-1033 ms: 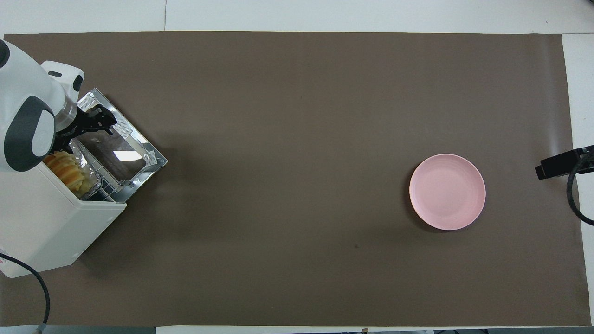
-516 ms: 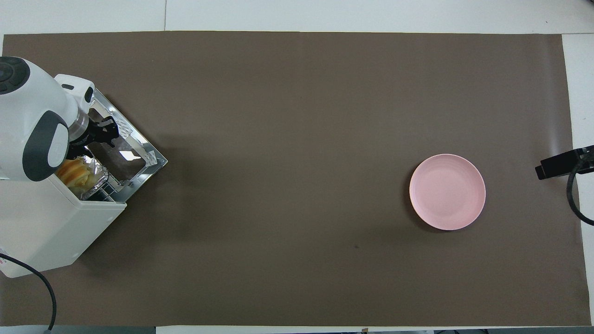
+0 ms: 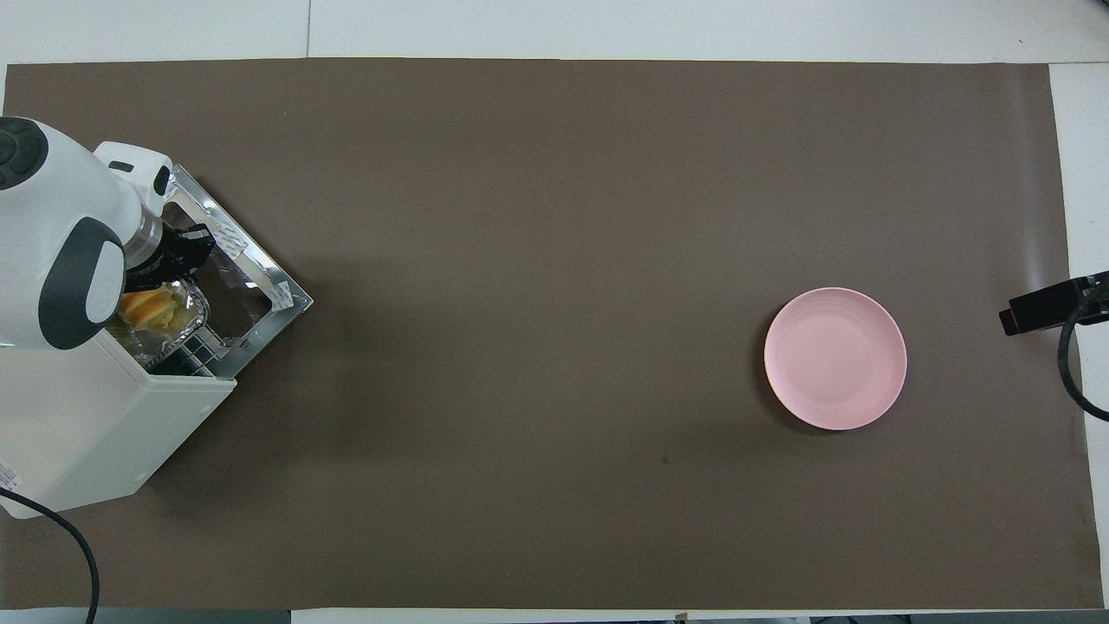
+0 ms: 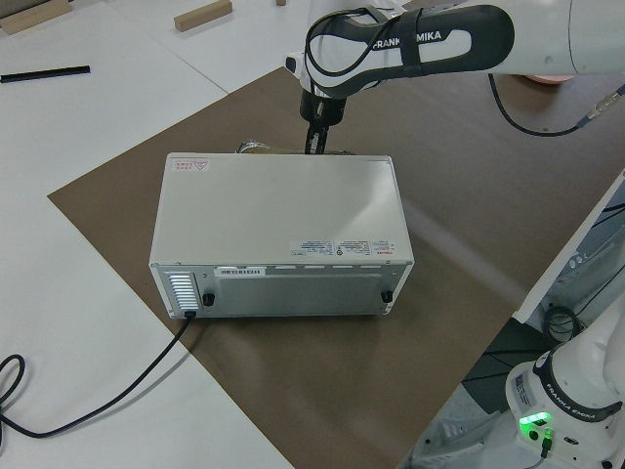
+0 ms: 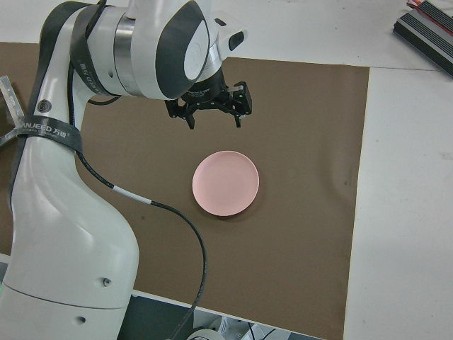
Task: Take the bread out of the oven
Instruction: 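Pull the foil tray of bread out onto the table with the left gripper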
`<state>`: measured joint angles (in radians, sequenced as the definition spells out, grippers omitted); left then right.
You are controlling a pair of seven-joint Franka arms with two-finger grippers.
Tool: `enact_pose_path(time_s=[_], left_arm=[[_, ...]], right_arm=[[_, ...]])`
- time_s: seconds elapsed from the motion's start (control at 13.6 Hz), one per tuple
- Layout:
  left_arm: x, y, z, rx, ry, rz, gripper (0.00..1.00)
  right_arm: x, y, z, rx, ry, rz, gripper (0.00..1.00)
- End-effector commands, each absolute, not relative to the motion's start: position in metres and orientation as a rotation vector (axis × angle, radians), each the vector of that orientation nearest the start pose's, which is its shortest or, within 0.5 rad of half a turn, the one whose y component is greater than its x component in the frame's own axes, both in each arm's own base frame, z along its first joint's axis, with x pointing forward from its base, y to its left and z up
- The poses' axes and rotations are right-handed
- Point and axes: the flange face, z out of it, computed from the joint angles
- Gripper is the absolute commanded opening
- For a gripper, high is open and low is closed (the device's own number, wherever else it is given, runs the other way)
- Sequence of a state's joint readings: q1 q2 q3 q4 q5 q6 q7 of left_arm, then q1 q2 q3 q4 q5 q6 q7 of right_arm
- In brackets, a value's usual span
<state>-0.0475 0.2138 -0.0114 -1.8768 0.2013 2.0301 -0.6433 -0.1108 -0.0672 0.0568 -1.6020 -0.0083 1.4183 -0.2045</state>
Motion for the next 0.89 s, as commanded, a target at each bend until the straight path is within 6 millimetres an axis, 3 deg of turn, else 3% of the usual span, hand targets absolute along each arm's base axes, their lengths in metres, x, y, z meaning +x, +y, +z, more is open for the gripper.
enact_pose_path(time_s=[0.0, 0.15, 0.22, 0.37, 0.52, 0.66, 0.81], left_arm=[[0.638, -0.089, 0.433, -2.922, -0.612, -0.117, 0.00], [0.648, -0.140, 0.449, -3.039, -0.610, -0.142, 0.00], [0.641, -0.175, 0.449, -3.061, -0.532, -0.147, 0.00], [0.613, -0.256, 0.450, -3.100, -0.342, -0.143, 0.00], [0.578, -0.320, 0.442, -3.109, -0.171, -0.112, 0.00], [0.553, -0.356, 0.431, -3.108, -0.059, -0.093, 0.00], [0.539, -0.377, 0.419, -3.098, 0.029, -0.071, 0.00]], right_arm=[[0.514, -0.028, 0.637, -3.115, -0.248, 0.189, 1.00], [0.514, -0.028, 0.637, -3.115, -0.248, 0.189, 1.00], [0.514, -0.028, 0.637, -3.115, -0.248, 0.192, 1.00], [0.514, -0.028, 0.637, -3.115, -0.248, 0.192, 1.00], [0.514, -0.028, 0.637, -3.115, -0.248, 0.192, 1.00], [0.514, -0.028, 0.637, -3.115, -0.248, 0.189, 1.00], [0.514, -0.028, 0.637, -3.115, -0.248, 0.192, 1.00]])
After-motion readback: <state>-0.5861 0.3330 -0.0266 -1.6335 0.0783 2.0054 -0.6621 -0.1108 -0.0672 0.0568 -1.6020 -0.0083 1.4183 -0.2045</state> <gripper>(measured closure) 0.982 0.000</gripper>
